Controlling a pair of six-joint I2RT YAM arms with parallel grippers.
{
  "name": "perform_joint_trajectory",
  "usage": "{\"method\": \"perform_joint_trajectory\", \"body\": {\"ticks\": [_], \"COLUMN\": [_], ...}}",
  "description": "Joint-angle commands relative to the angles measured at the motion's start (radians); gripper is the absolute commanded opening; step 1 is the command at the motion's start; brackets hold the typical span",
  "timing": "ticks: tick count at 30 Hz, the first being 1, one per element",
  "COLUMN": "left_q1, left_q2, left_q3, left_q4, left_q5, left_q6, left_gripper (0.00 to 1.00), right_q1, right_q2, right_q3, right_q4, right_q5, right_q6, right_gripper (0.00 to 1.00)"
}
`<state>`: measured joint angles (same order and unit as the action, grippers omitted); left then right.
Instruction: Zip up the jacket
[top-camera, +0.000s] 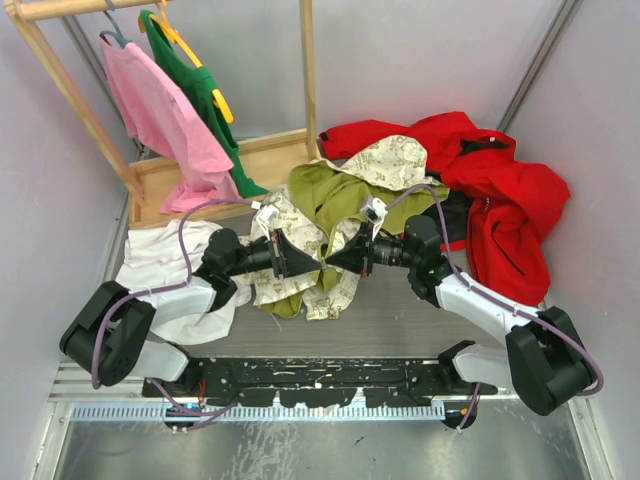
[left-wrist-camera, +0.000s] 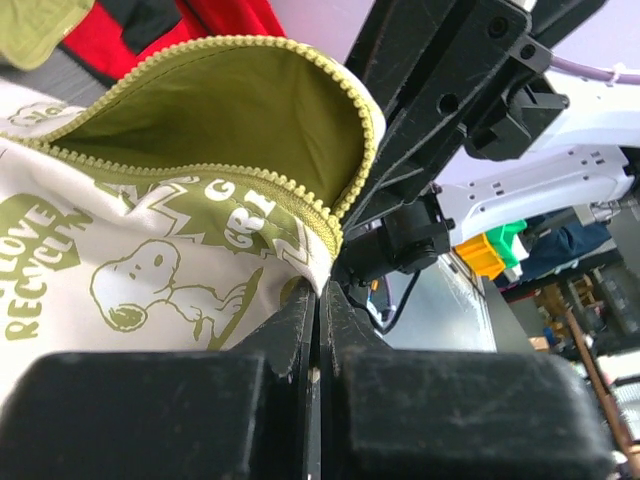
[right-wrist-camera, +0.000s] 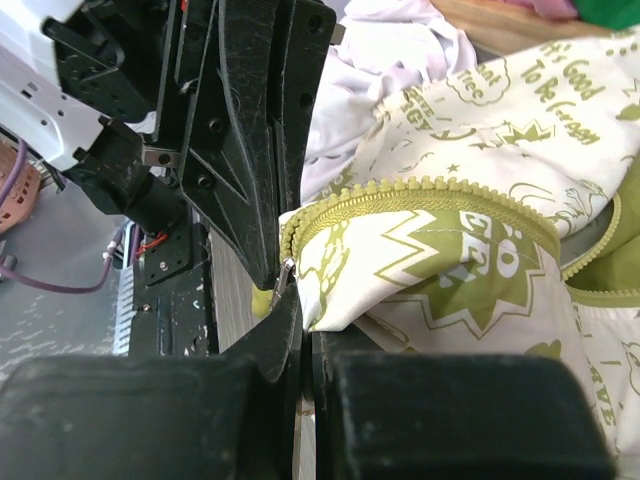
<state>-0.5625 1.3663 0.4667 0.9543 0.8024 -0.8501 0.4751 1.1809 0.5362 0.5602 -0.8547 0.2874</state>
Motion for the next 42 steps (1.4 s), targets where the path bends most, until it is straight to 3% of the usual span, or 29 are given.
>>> {"method": "perform_joint_trajectory", "body": {"ticks": [1, 5, 10, 19, 25, 28, 31, 35, 39, 42], "left_q1": [-0.013, -0.023, -0.079, -0.097, -0.095, -0.094, -0.089, -0.081, -0.081, -0.080], "left_q2": [0.012, 0.022, 0.018, -0.014, 0.007, 0.034, 0.052, 0.060, 0.065, 0.067], "left_q3": [0.011, 0.028, 0.057, 0.070, 0.119, 0.140, 0.144, 0.147, 0.157, 0.161], "left_q4": [-0.116, -0.153, -0.398, -0.564, -0.521, -0.486, -0.457, -0.430, -0.427, -0.426], "left_q5": [0.017, 0.009, -0.045, -0.056, -0.051, -0.044, -0.039, -0.035, -0.024, -0.012], "left_q6": [-0.073, -0.082, 0.047, 0.131, 0.040, 0.002, -0.034, -0.064, -0.078, -0.087], "left_gripper": [0.00, 0.00, 0.00, 0.00, 0.00, 0.00, 0.00, 0.00, 0.00, 0.00], "right_q1": [-0.010, -0.010, -0.010, -0.016, -0.016, -0.016, -0.016, -0.014, 0.034, 0.140], "right_q2": [0.009, -0.014, -0.032, -0.054, -0.025, -0.041, -0.080, -0.163, -0.270, -0.341], "right_q3": [0.064, 0.044, 0.063, 0.063, 0.072, 0.057, 0.060, 0.054, 0.004, -0.067], "right_q4": [0.044, 0.055, 0.056, 0.059, -0.014, -0.049, -0.130, -0.223, -0.255, -0.221], "right_q5": [0.113, 0.163, 0.178, 0.246, 0.218, 0.246, 0.289, 0.328, 0.352, 0.421], "right_q6": [-0.032, -0.019, 0.001, 0.008, -0.044, -0.079, -0.127, -0.194, -0.292, -0.416], "right_gripper": [0.06, 0.01, 0.01, 0.01, 0.02, 0.11, 0.32, 0.51, 0.58, 0.58]}}
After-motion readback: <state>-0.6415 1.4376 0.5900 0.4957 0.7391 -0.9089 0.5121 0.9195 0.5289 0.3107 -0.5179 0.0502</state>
